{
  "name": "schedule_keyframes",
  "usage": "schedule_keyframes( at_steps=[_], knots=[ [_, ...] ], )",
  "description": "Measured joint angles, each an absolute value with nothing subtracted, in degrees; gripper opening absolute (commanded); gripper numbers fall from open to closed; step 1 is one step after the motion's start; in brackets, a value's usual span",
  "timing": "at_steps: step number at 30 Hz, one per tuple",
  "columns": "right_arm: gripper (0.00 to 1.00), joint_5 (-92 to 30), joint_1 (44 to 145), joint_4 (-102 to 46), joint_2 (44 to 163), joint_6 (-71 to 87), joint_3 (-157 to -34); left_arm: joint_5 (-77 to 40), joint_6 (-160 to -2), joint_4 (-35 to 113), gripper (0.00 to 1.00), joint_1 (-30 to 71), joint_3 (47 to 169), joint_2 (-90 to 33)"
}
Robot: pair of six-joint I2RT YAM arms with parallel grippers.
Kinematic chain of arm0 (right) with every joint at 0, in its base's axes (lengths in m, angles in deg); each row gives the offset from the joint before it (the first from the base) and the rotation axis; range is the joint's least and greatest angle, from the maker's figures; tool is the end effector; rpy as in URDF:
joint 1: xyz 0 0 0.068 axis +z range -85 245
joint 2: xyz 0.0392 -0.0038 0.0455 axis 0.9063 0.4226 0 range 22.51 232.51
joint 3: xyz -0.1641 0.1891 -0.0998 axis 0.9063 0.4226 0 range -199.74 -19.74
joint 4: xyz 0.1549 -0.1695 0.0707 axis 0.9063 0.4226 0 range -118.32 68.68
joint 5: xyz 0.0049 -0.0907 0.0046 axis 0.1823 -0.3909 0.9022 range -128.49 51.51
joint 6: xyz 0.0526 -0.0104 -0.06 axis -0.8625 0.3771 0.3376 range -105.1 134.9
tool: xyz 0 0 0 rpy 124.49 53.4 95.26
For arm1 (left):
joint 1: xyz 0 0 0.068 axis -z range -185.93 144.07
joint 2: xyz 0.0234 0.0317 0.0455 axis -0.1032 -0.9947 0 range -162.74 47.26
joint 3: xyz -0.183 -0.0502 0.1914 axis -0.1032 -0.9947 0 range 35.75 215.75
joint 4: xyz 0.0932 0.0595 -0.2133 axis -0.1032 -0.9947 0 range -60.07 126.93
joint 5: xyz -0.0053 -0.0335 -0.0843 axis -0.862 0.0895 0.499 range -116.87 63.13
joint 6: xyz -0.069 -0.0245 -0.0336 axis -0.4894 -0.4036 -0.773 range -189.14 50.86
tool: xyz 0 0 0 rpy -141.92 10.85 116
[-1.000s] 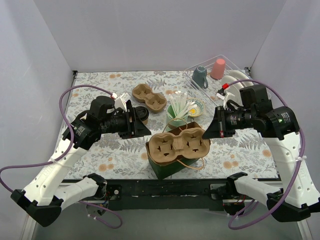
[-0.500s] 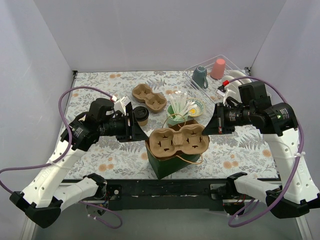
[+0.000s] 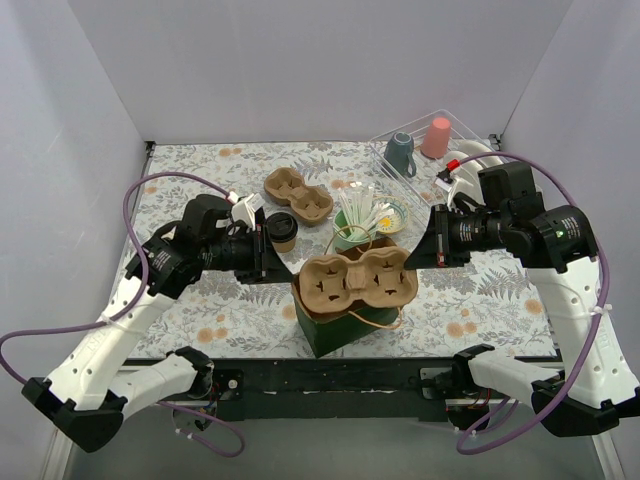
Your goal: Pack the takeout coffee
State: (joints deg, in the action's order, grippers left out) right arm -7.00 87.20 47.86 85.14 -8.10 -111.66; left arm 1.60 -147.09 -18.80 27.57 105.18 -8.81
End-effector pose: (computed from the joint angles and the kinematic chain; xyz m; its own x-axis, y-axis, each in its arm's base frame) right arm 0.1305 0.0925 0.4087 -0.8772 0.0020 -0.4801 -0.3366 0.7105 0.6180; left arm 0.1291 -0.1252 0.3483 -0.8790 -0.4492 0.1600 -0.3870 0.4762 -0.7896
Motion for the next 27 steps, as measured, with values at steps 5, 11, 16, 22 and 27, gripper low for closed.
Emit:
schedule_keyframes(
  at_steps=[5,11,16,22,27],
  knots=[
    [0.01,-6.6,87.2,47.8,85.2,-8.0,-111.8,2.1,-146.9,-18.3,0.00,27.6,105.2,-9.9],
    [0.01,-5.2,87.2,47.8,85.1,-7.4,-111.8,1.2,-145.6,-18.6,0.00,27.6,108.3,-13.2],
    [0.01,-4.8,87.2,47.8,85.1,-7.3,-111.7,-0.5,-144.2,-18.5,0.00,27.6,111.1,-16.2],
    [0.01,-5.4,87.2,47.7,85.0,-7.6,-110.0,-0.5,-143.9,-18.3,0.00,27.6,111.2,-16.9],
    [0.01,-6.2,87.2,47.6,85.0,-7.9,-108.9,-0.5,-143.9,-18.3,0.00,27.6,111.2,-16.9]
  ],
)
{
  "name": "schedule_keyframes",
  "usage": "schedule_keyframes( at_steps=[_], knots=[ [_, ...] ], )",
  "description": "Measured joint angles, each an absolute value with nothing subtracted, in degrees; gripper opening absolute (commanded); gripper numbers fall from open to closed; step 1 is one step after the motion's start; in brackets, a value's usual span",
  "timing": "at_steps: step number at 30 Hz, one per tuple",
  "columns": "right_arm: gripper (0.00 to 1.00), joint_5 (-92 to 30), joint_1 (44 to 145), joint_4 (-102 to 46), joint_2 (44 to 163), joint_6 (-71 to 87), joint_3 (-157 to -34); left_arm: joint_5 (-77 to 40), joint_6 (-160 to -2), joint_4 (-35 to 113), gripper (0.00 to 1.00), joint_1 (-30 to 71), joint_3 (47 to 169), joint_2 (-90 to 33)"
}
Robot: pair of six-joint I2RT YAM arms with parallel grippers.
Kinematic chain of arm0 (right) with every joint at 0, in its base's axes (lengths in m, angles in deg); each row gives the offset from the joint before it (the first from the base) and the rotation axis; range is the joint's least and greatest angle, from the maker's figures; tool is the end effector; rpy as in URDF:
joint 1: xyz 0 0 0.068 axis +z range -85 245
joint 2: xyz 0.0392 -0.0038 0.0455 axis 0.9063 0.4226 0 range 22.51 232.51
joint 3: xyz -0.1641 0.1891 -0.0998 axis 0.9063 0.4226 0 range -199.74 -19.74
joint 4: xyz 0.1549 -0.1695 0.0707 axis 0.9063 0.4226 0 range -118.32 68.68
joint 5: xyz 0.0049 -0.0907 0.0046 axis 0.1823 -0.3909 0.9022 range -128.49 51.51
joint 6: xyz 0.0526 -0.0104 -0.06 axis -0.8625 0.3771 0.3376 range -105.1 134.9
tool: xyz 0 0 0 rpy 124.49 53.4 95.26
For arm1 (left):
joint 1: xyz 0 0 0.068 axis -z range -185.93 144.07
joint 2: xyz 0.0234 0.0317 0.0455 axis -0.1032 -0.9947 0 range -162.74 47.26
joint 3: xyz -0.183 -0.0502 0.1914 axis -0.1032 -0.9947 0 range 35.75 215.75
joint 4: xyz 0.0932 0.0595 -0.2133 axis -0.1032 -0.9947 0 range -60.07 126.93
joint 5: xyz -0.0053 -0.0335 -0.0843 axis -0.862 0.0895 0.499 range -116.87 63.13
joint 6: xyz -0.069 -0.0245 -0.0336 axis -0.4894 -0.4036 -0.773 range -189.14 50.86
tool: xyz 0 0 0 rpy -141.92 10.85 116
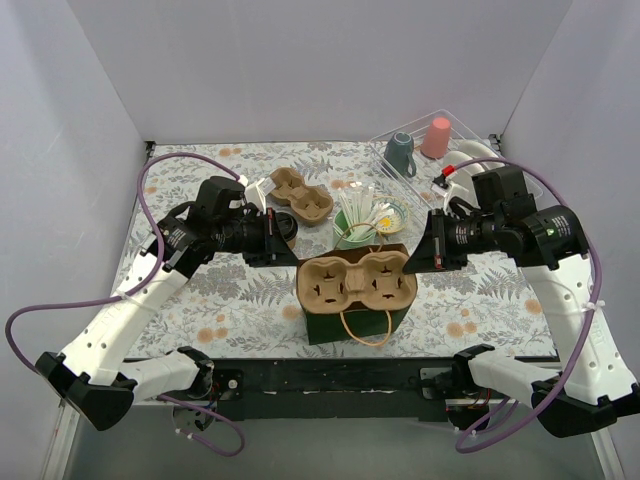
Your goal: Pack the takeout coffee
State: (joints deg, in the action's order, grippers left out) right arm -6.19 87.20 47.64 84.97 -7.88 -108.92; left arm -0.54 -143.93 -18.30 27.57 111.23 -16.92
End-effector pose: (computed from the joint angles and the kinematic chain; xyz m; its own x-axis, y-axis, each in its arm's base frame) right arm 0.1320 0.0940 0.3975 -0.8953 -0.0118 -0.4452 -0.3206 0.7109 0.6259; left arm 0.1589 -0.1421 0.3558 -0.8861 -0.4507 0.1080 -0.3587 0.5193 -0.7757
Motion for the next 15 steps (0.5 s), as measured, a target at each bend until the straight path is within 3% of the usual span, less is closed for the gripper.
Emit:
schedule_keyframes(
  at_steps=[15],
  knots=[
    [0.01,-9.5,87.2,47.3,84.9,-8.5,-105.3,-0.4,-144.0,-17.0,0.00,27.6,111.2,-16.9]
  ],
)
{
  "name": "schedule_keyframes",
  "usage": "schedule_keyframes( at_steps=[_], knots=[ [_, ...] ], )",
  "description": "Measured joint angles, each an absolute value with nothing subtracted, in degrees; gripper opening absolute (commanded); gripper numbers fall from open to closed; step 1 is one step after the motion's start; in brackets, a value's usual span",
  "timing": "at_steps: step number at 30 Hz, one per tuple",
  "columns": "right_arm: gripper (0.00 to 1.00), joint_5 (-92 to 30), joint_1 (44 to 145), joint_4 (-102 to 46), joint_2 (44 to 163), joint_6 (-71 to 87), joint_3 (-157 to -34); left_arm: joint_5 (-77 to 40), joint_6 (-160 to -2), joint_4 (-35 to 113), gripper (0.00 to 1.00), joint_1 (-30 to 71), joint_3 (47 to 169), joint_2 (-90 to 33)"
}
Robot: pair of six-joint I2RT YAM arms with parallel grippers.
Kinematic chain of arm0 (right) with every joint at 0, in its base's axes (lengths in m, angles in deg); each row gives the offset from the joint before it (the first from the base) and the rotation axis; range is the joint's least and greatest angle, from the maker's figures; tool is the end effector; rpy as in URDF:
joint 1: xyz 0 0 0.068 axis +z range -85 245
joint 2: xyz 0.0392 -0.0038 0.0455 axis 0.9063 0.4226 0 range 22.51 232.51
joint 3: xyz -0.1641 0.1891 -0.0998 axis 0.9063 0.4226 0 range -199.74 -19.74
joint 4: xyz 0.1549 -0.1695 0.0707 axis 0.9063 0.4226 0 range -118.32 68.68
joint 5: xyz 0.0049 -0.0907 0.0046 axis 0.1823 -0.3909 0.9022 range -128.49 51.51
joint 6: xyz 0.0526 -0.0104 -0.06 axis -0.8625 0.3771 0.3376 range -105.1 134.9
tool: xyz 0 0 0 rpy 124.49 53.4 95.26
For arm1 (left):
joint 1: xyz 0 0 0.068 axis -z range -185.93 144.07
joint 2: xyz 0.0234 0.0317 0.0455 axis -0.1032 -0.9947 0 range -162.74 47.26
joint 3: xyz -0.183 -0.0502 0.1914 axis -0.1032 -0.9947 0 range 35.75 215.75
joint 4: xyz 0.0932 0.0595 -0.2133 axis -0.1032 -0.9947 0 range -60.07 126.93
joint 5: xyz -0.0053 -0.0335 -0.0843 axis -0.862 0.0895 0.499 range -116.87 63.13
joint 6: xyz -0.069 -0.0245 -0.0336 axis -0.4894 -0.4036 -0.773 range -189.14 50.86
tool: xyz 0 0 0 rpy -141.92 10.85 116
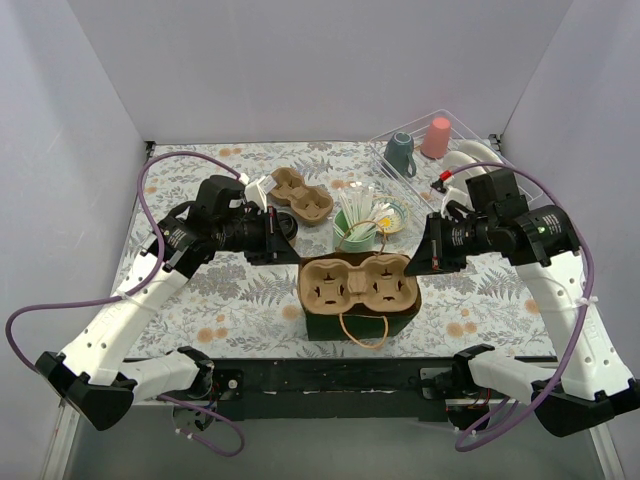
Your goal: Pack the takeout coffee
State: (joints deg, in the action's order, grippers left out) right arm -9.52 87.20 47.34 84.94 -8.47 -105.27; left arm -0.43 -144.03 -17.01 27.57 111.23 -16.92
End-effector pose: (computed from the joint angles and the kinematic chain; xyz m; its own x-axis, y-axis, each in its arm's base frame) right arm 0.1375 0.0925 0.3798 -0.9141 0.0019 -0.4055 -0.2620 0.7605 0.5941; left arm 0.1605 -0.1433 0.3581 -0.8880 -0.4489 0.0994 -0.3454 0.5084 -0.7888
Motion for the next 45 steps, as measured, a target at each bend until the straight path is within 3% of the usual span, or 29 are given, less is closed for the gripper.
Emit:
schedule_keyframes(
  at_steps=[4,10,13,22,35,40,45],
  knots=[
    [0.03,-10.4,87.2,47.2,85.4,-7.8,-105.1,-0.1,-144.1,-16.4,0.00,27.6,111.2,-17.0],
    [0.27,-11.6,87.2,47.2,85.6,-7.2,-104.4,0.3,-144.1,-15.8,0.00,27.6,111.3,-17.2],
    [0.33,-12.2,87.2,47.2,85.7,-7.1,-104.4,0.6,-144.1,-15.7,0.00,27.6,111.3,-17.2],
    [0.42,-13.2,87.2,47.2,87.4,-7.8,-107.4,0.6,-144.1,-15.5,0.00,27.6,111.3,-17.2],
    [0.45,-14.8,87.2,47.1,87.3,-9.9,-108.5,0.6,-143.9,-15.5,0.00,27.6,111.3,-17.7],
    [0.54,-15.9,87.2,47.2,87.3,-10.7,-110.0,0.6,-143.9,-15.5,0.00,27.6,111.2,-17.7],
    [0.52,-17.1,87.2,47.2,87.0,-11.0,-112.2,0.6,-143.9,-15.5,0.00,27.6,111.2,-17.7]
  ],
)
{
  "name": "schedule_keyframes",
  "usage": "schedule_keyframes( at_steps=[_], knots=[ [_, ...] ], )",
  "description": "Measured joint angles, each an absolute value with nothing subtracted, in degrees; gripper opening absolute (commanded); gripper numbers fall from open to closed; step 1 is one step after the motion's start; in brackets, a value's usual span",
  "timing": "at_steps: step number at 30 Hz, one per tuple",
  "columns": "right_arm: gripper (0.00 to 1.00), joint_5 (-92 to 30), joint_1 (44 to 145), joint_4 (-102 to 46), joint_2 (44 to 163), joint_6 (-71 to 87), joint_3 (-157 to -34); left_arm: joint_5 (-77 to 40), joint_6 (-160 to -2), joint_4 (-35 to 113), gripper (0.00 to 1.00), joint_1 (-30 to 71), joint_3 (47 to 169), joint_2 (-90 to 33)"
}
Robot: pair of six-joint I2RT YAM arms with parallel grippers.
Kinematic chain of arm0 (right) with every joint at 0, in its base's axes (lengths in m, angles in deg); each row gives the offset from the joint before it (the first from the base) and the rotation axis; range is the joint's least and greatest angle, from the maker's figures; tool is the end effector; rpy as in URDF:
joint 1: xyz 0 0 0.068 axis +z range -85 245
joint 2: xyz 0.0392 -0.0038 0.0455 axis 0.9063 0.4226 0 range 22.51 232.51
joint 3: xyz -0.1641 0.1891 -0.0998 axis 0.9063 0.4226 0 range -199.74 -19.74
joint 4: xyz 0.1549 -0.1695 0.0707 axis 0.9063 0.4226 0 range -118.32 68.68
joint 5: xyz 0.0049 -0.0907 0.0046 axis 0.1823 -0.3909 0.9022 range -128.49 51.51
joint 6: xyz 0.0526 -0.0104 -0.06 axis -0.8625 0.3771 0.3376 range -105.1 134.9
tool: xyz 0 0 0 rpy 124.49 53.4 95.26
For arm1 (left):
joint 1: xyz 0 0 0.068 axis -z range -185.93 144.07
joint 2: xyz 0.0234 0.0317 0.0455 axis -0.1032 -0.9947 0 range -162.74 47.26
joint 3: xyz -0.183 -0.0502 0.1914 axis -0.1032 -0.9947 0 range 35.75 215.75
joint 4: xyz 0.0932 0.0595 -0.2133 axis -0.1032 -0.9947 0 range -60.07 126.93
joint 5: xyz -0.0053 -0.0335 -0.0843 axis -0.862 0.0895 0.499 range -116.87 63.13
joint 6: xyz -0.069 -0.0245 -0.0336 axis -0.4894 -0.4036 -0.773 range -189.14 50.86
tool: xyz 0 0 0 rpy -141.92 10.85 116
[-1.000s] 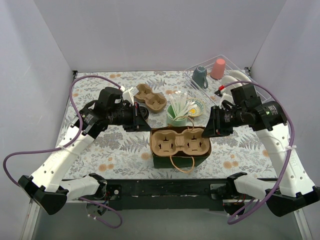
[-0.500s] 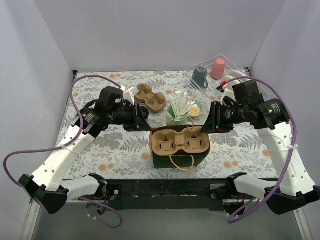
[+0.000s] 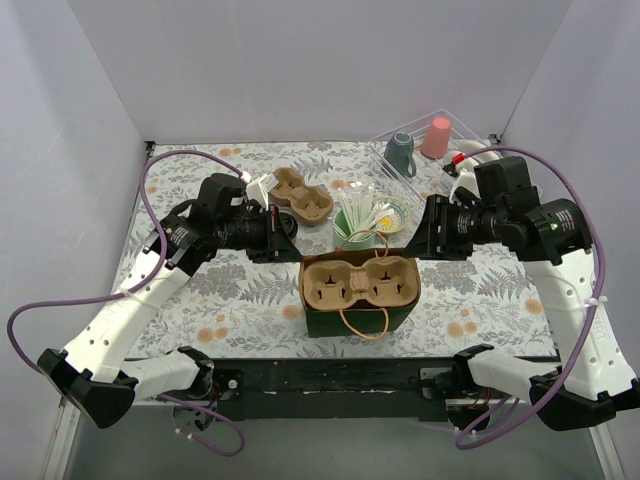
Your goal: Pack the takeout coffee
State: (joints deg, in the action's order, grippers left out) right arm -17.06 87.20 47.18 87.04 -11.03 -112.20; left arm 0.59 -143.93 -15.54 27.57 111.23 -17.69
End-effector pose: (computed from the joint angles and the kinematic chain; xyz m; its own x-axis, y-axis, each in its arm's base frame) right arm 0.1476 0.0877 0.4035 -0.8682 0.0855 -0.4888 -0.2226 0.8134 0.5375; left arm 0.1643 -0.1471 0.3584 -0.8948 -0.4346 0.1023 -0.3343 0.5004 -0.7986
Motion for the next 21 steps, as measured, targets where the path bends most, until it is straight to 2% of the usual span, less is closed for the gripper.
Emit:
schedule_keyframes(
  at_steps=[2,7,13,16,21],
  knots=[
    [0.45,-17.4,87.2,47.2,87.0,-11.1,-112.9,0.6,-143.9,-15.5,0.00,27.6,111.2,-17.7],
    [0.42,-16.1,87.2,46.5,87.0,-10.3,-113.5,0.6,-144.0,-15.4,0.00,27.6,111.2,-17.7],
    [0.45,-16.4,87.7,44.7,86.9,-11.0,-113.7,0.9,-144.6,-15.0,0.00,27.6,111.0,-17.7],
    [0.49,-18.9,89.0,44.0,86.5,-12.4,-113.7,1.1,-145.4,-13.9,0.00,27.6,110.1,-17.6],
    [0.49,-24.2,94.0,42.2,85.4,-15.5,-113.7,1.8,-146.9,-12.9,0.00,27.6,108.5,-17.4]
  ],
)
